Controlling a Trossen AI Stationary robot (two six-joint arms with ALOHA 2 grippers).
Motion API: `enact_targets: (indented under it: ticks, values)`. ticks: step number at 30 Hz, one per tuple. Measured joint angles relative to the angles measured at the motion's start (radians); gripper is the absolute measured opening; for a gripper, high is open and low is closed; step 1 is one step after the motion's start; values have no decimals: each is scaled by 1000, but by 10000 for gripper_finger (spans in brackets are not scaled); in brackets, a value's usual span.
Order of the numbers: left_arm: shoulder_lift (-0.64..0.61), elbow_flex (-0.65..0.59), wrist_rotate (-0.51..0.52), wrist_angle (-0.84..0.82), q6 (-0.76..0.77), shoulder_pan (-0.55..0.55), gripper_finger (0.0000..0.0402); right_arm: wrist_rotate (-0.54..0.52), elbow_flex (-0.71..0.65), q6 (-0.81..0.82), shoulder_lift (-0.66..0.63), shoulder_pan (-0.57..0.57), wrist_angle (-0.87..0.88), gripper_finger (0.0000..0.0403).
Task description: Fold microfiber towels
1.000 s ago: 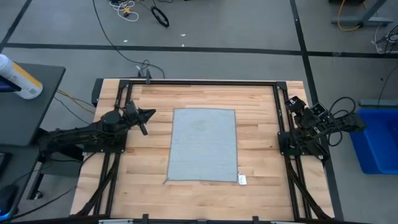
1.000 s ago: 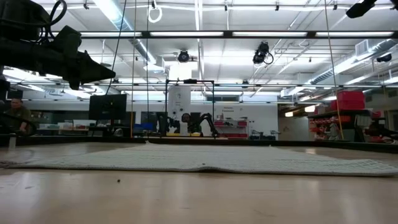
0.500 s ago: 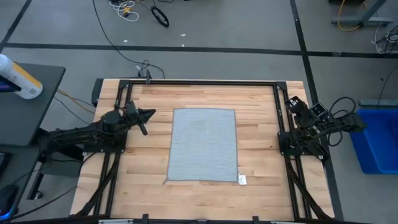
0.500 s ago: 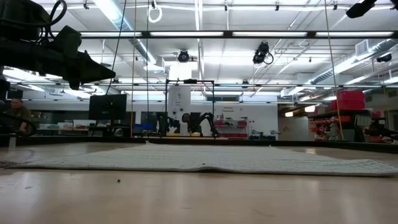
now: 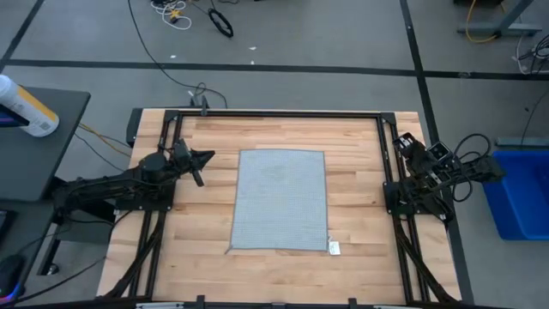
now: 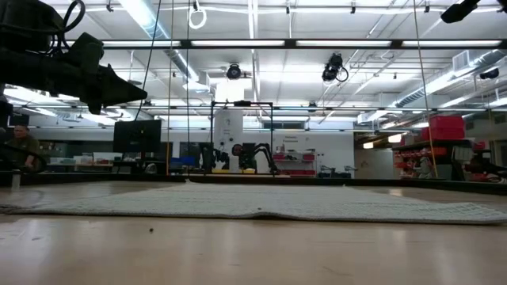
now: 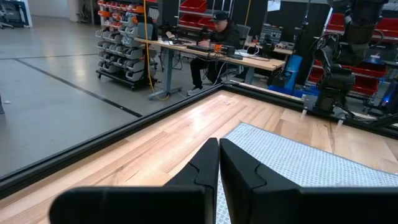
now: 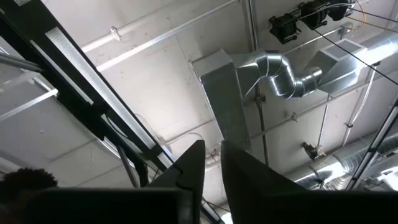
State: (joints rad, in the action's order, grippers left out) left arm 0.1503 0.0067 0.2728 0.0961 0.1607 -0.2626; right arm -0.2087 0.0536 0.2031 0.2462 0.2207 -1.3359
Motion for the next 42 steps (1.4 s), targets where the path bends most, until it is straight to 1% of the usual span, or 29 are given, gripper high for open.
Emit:
enact_targets:
  ticks: [7, 9, 11, 13, 15, 16, 18, 20, 22, 23, 26, 29, 33, 35, 39, 42]
  values:
    - [0, 0, 0, 0, 0, 0, 18, -2, 0, -12, 0, -1, 0, 15]
    - [0, 0, 0, 0, 0, 0, 18, -34, 0, -17, -1, -1, 4, 7]
    - [0, 0, 0, 0, 0, 0, 18, -81, -2, -68, -3, -3, 42, 4]
    - [0, 0, 0, 0, 0, 0, 18, -151, -2, -138, -4, -3, 184, 10]
    - [0, 0, 0, 0, 0, 0, 18, -195, -3, -181, 2, -3, 402, 21]
    - [0, 0, 0, 0, 0, 0, 18, -212, -3, -175, 11, -3, 525, 28]
    - [0, 0, -1, 0, 0, 0, 18, -243, -3, -79, 44, -3, 746, 42]
    - [0, 0, -3, 0, 0, 0, 18, -245, -5, 54, 91, -3, 915, 57]
    - [0, 0, -3, 0, 0, 0, 18, -245, -5, 176, 154, -4, 995, 71]
    - [0, 0, -3, 0, 0, 0, 18, -245, -5, 225, 187, -4, 1007, 78]
    - [0, 0, -4, 23, 13, 0, 18, -247, -5, 290, 296, -8, 988, 99]
    - [0, 0, -4, 45, 47, 0, 18, -247, -5, 297, 401, -21, 920, 121]
    - [-1, 0, -4, 105, 173, 0, 18, -231, -5, 327, 534, -30, 727, 147]
    - [-1, 0, -4, 106, 213, 0, 18, -210, -5, 387, 593, -30, 595, 160]
    - [0, 0, -4, 106, 304, 0, 18, -132, -4, 515, 691, -29, 360, 182]
    - [0, 0, -7, 105, 366, 0, 18, -70, -3, 583, 743, -30, 300, 194]
